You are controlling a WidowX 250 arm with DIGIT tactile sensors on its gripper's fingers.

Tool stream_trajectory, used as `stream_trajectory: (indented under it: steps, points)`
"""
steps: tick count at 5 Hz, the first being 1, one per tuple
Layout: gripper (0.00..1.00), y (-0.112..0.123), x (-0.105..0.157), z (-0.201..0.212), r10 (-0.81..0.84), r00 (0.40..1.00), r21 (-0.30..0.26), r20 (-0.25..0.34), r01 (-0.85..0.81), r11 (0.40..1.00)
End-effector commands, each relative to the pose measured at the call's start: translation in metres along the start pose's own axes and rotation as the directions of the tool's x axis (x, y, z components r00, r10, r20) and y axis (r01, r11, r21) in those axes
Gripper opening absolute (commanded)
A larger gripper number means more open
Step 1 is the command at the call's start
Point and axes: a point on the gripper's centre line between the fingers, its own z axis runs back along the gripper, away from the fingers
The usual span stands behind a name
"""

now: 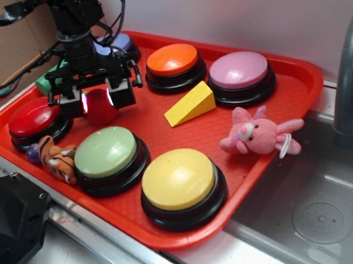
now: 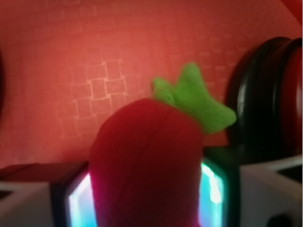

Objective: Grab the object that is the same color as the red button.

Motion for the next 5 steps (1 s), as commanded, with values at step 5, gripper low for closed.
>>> stream_trajectory:
  steps: [5]
  points:
    - [0.0,-0.032,-0.047,0.117,-0.678,0.733,-0.077,0.063,0.681,0.729]
